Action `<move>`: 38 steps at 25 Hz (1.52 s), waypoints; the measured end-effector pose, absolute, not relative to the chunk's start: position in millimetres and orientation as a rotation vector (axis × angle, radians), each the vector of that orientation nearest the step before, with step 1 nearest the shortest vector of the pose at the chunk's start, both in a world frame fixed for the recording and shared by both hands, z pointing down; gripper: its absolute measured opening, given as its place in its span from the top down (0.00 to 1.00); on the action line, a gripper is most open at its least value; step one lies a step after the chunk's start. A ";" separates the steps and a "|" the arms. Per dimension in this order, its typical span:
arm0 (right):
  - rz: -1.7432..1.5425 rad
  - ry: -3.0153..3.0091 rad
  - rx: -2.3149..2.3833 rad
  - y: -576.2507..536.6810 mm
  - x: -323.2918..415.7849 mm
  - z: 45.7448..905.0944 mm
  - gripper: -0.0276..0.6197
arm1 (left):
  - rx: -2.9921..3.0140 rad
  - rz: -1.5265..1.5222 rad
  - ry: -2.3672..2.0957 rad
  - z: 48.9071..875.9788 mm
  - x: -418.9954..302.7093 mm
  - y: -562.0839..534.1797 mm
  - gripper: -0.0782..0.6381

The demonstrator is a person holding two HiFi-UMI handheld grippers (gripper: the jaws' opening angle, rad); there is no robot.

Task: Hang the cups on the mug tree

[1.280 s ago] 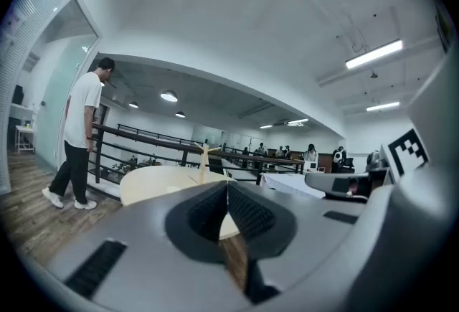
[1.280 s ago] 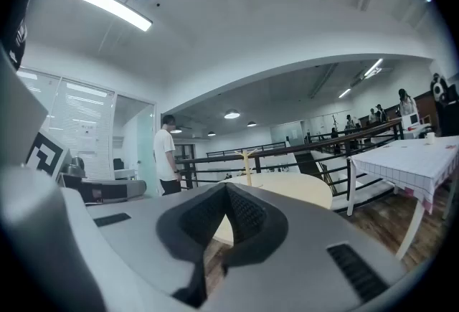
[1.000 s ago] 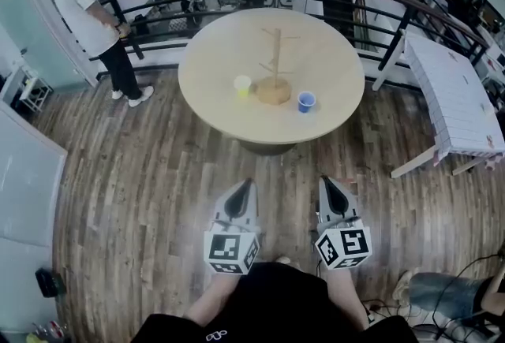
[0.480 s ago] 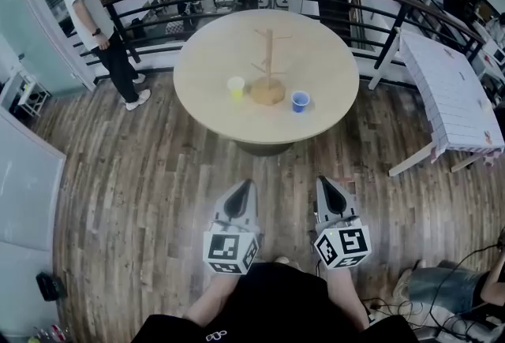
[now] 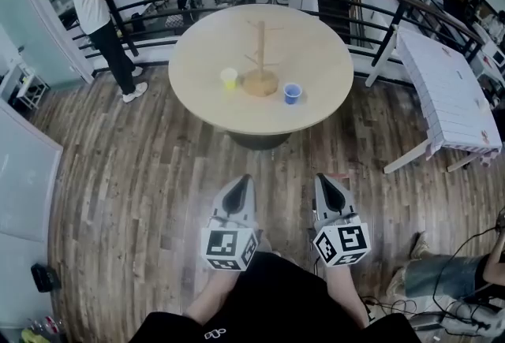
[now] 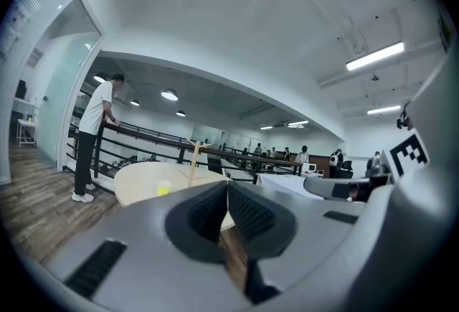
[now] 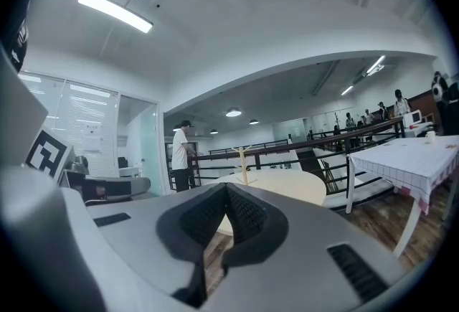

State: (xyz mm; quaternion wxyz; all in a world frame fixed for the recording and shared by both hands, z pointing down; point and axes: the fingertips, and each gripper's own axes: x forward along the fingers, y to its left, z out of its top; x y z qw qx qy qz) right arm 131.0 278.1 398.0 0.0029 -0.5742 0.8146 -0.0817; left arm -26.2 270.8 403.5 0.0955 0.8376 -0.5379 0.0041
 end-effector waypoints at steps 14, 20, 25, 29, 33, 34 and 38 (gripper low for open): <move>-0.329 2.552 -1.853 211.0 152.7 429.9 0.96 | 2.414 0.049 -1.597 437.2 -21.0 198.6 0.87; -0.357 2.550 -1.844 114.0 127.3 428.1 0.96 | 2.430 0.080 -1.576 433.6 -38.7 102.1 0.87; -0.341 2.563 -1.799 25.1 91.1 418.3 0.96 | 2.452 0.093 -1.566 427.9 -58.7 22.5 0.87; -0.285 2.583 -1.776 -16.6 75.2 432.0 0.96 | 2.475 0.068 -1.560 447.0 -63.5 -14.6 0.87; -0.295 2.602 -1.819 -46.1 48.0 432.6 0.96 | 2.452 0.031 -1.555 444.0 -97.1 -49.5 0.87; -0.311 2.607 -1.829 -52.8 47.0 431.4 0.96 | 2.441 0.031 -1.554 441.7 -99.8 -57.0 0.87; -0.336 2.610 -1.852 -83.7 57.8 418.4 0.96 | 2.414 0.056 -1.511 437.8 -85.2 -86.5 0.87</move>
